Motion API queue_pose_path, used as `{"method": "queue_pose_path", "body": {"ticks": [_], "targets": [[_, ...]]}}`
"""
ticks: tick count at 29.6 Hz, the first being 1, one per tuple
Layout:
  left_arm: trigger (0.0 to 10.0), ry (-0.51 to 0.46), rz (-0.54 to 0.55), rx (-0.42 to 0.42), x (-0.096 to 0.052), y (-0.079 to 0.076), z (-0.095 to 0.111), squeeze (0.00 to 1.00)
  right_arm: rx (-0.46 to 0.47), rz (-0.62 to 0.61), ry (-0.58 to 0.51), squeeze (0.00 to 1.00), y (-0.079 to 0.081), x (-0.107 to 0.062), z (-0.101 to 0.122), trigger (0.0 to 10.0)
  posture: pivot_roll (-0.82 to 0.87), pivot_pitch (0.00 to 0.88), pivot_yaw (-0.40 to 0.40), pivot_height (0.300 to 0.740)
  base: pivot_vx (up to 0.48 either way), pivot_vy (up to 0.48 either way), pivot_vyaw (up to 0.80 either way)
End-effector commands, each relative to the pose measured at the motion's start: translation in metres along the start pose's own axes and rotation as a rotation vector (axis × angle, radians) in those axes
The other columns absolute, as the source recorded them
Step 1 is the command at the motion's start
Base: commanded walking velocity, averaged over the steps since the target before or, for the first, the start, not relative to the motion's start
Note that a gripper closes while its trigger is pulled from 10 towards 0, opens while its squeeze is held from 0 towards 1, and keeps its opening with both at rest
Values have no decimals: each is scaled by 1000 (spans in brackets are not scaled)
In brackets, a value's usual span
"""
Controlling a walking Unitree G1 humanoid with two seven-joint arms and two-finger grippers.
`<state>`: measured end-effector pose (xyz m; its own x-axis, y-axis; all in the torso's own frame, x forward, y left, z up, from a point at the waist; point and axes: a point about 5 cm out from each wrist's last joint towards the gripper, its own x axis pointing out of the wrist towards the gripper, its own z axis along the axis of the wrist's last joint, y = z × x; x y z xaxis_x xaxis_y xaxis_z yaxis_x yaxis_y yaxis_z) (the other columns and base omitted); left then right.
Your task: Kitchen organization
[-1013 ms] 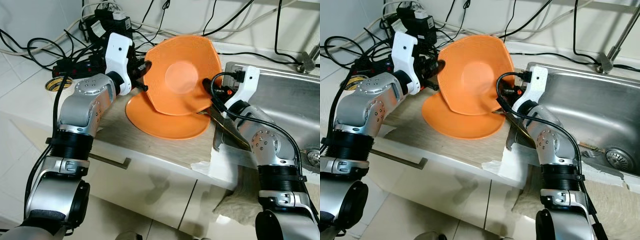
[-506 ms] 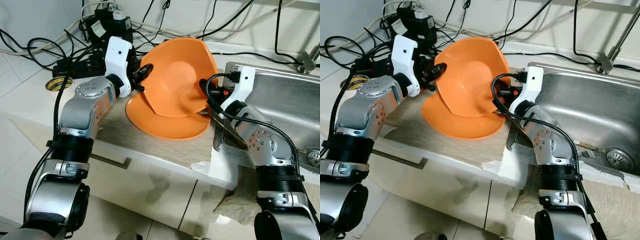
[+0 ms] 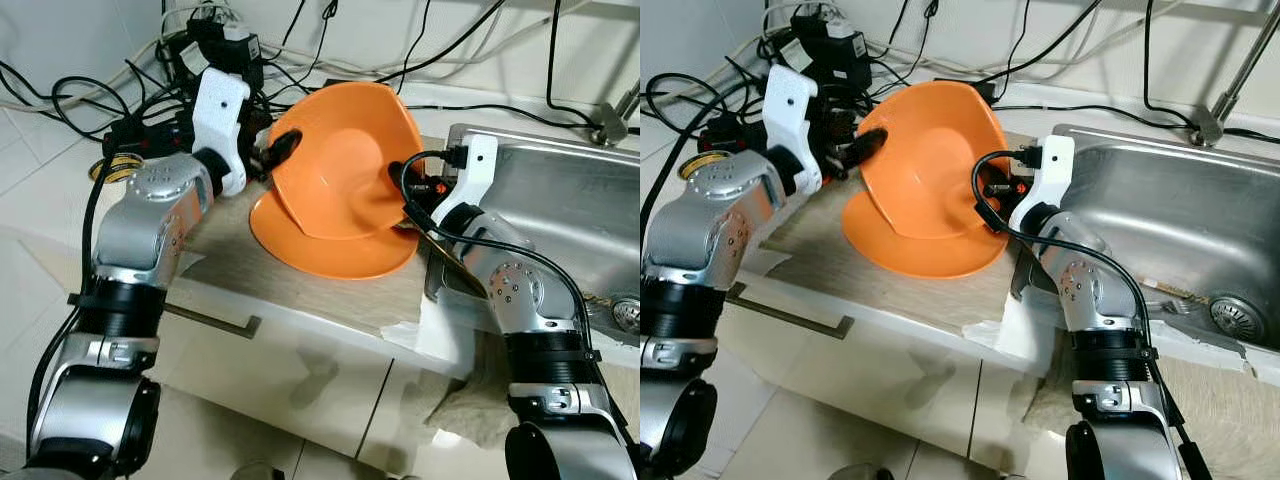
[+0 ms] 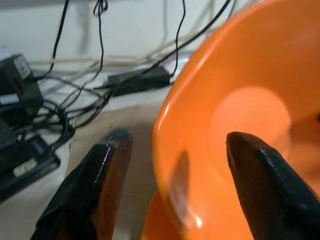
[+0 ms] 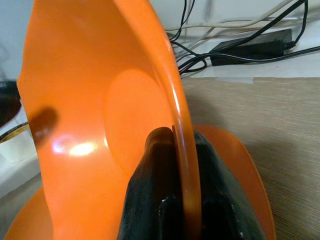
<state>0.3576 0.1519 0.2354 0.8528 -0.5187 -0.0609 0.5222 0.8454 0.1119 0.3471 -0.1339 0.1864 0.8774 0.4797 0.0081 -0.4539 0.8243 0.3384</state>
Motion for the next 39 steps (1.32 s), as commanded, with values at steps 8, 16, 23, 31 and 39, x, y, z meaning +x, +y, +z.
{"method": "queue_pose_path", "body": {"ticks": [8, 16, 23, 31, 39], "targets": [[10000, -36, 89, -88, -12, 14, -9, 0, -25, -3, -26, 0, -2, -1, 6, 0, 8, 0, 29, 740, 0, 0, 0], [10000, -136, 189, -174, -27, 16, -11, 0, -43, -6, -45, 0, -3, 0, 12, 0, 10, 0, 29, 740, 0, 0, 0], [10000, -137, 171, -190, -24, 4, -15, 0, -34, 40, -83, 0, 5, 6, 22, 0, 15, 0, 24, 740, 0, 0, 0], [10000, -144, 146, -193, -19, -6, -14, 0, -53, 62, -193, 0, 11, 10, 45, 0, 15, 0, 23, 740, 0, 0, 0], [10000, -138, 130, -197, -14, -9, -15, 0, -101, -104, -367, 0, -16, -1, 82, 0, -1, 0, 34, 740, 0, 0, 0]]}}
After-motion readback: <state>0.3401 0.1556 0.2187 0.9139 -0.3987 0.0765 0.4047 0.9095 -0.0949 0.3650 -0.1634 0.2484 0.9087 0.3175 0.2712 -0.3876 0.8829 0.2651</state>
